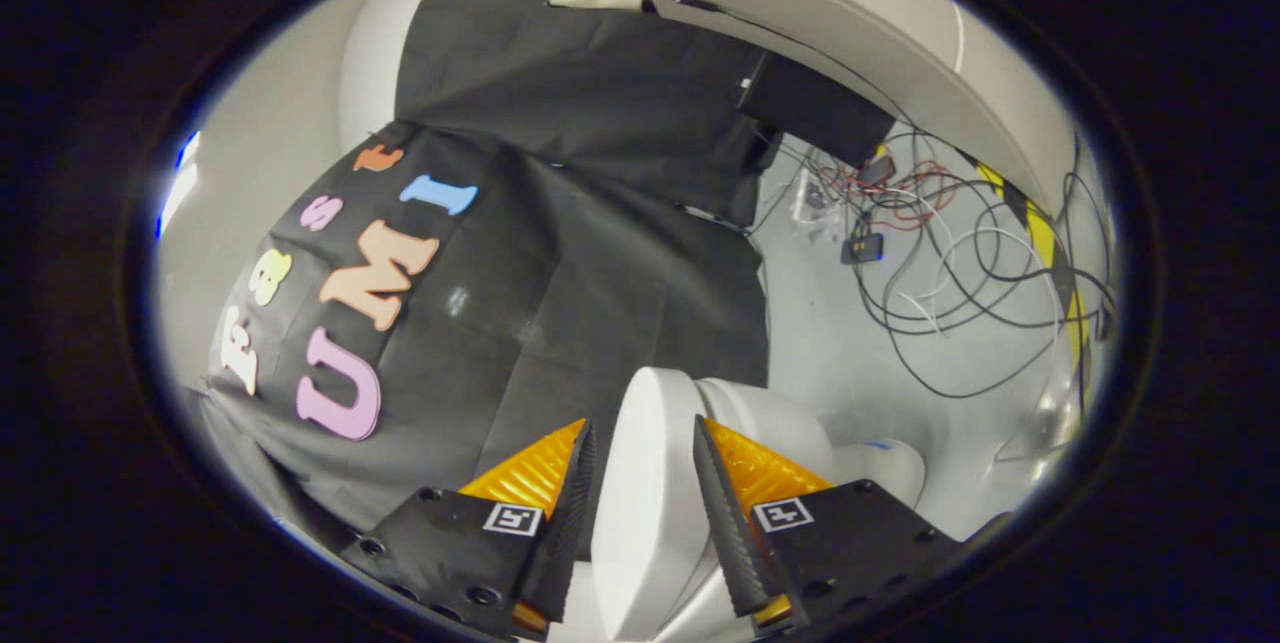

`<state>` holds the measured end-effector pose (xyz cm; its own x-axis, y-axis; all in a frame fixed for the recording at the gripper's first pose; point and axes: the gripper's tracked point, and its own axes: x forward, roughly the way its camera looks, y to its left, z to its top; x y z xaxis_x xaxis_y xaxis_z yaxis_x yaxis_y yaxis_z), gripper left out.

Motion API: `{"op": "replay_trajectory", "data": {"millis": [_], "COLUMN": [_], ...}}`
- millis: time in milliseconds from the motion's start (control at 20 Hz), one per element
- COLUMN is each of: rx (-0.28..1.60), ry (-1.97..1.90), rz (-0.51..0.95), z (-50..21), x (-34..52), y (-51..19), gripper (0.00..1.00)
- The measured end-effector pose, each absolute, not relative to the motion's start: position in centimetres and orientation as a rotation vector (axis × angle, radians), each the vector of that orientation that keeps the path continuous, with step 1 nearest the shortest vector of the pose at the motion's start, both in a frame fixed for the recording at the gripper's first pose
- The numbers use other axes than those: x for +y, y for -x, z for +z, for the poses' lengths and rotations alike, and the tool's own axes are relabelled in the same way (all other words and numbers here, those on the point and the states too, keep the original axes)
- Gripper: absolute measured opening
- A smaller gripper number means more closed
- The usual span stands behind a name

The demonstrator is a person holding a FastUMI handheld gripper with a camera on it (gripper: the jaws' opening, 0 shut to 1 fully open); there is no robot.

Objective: Open the toilet lid.

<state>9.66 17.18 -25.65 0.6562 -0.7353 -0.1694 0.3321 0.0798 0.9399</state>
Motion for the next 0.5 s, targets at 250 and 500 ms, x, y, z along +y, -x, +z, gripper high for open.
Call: {"op": "replay_trajectory", "data": {"millis": [250,500], "rx": [-0.330,-0.210], "ry": [-1.338,-1.350], "rz": [-0.860,-0.816], "z": [-28.5,-29.9], "x": [18.9,20.5], "y": [-10.3,-12.9], "gripper": [0.62,0.62]}}
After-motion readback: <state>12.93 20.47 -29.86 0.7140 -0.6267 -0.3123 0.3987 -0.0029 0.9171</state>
